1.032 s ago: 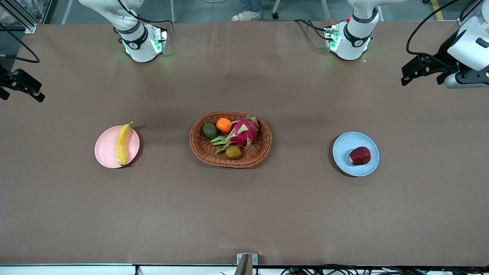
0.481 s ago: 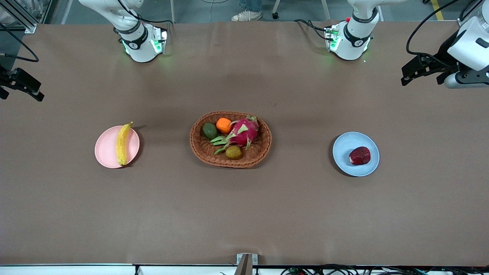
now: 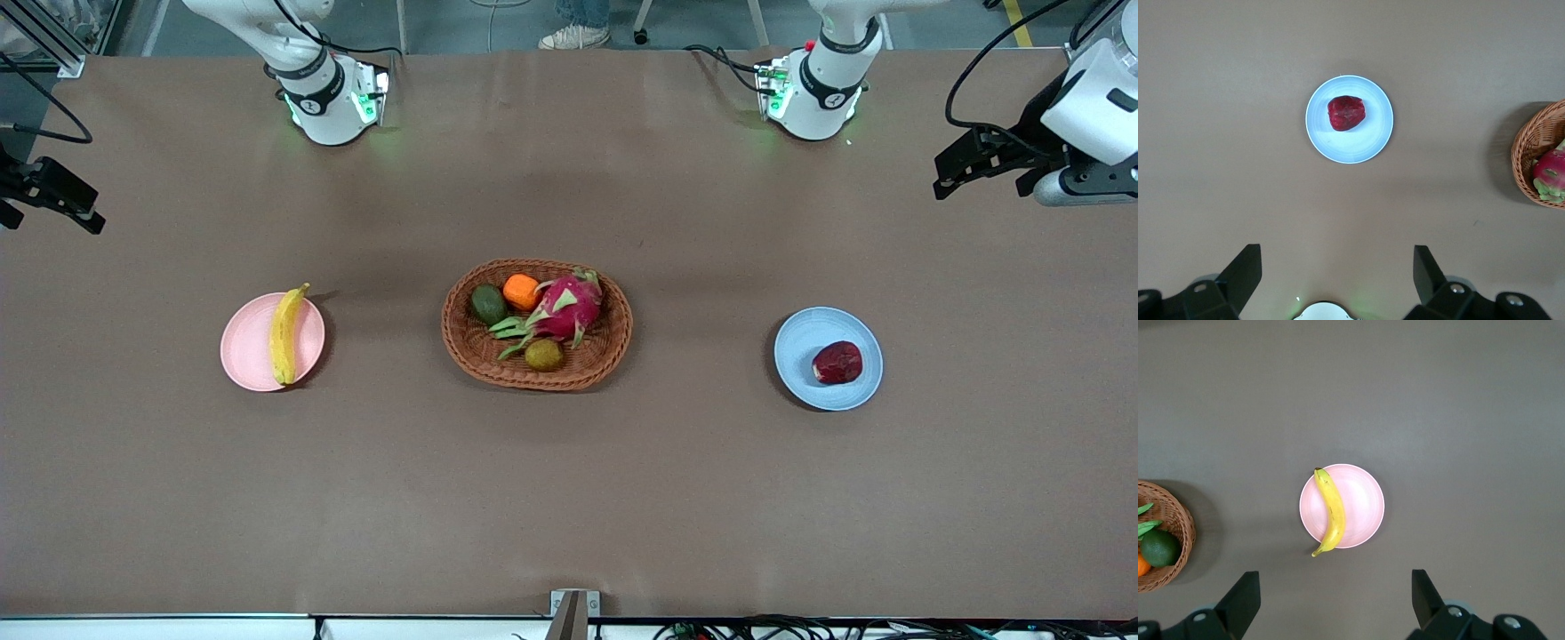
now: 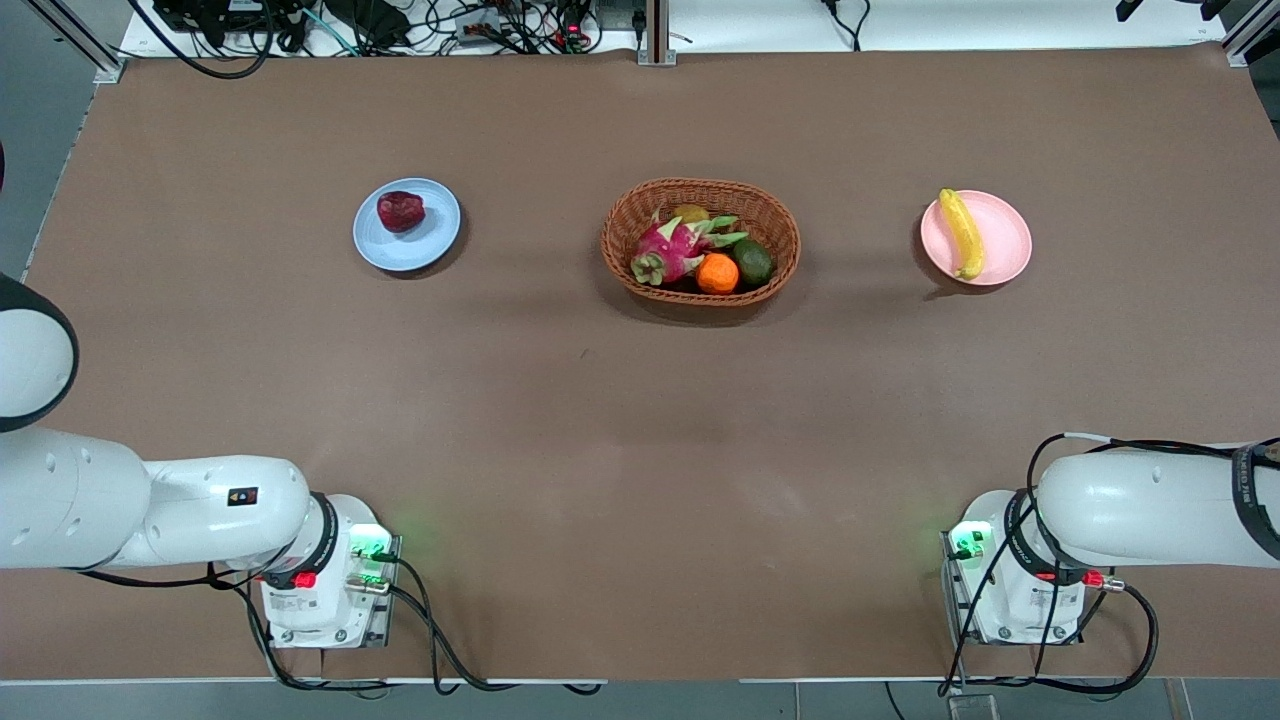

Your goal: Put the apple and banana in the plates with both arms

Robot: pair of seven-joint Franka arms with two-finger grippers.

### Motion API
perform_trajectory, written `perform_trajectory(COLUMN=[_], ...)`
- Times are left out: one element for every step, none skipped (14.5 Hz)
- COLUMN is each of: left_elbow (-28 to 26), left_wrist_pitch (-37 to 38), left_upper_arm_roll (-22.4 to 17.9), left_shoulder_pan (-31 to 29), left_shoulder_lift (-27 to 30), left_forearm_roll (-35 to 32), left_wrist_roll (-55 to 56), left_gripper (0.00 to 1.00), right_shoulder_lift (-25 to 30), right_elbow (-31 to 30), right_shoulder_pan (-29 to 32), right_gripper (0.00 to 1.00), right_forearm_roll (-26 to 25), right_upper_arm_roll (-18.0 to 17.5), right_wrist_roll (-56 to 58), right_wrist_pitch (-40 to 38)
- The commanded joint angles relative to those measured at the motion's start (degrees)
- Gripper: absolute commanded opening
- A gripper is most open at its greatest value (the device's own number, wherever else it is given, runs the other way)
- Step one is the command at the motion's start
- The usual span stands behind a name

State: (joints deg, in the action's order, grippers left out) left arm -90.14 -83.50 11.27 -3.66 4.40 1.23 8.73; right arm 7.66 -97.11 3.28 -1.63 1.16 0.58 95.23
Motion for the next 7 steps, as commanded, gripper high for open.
perform_trajectory(left_elbow=[0.58, 0.67, 0.76, 1.02, 1.02, 1.02, 1.11], left_wrist_pitch=[0.44, 0.44, 0.44, 0.44, 0.44, 0.44, 0.44], left_upper_arm_roll=[0.07, -0.01, 0.07, 0.07, 0.07, 0.16, 0.16], left_shoulder_pan=[-0.11, -0.11, -0.03, -0.11, -0.11, -0.11, -0.03], left_shoulder_lift=[0.08, -0.10, -0.19, -0.27, -0.36, -0.36, -0.54], left_forearm_roll=[-1.05, -1.05, -1.31, -1.32, -1.32, -1.32, -1.32], left_wrist_roll=[-0.73, -0.64, -0.64, -0.64, -0.64, -0.55, -0.55], left_gripper=[1.00, 1.00, 1.00, 1.00, 1.00, 1.00, 1.00], right_shoulder_lift=[0.95, 0.95, 0.95, 0.95, 0.95, 0.95, 0.95], right_elbow=[0.25, 0.34, 0.26, 0.26, 0.34, 0.34, 0.34], right_shoulder_pan=[-0.03, -0.03, 0.06, 0.06, 0.06, 0.06, 0.06], right_gripper=[1.00, 1.00, 1.00, 1.00, 1.00, 1.00, 1.00], right_forearm_roll=[-0.04, -0.04, -0.04, -0.12, -0.12, -0.04, -0.04], right_upper_arm_roll=[-0.11, -0.11, -0.11, -0.11, -0.11, -0.11, -0.11], right_wrist_roll=[-0.14, -0.14, -0.23, -0.14, -0.23, -0.23, -0.23], right_wrist_pitch=[-0.48, -0.57, -0.57, -0.66, -0.83, -0.92, -0.92])
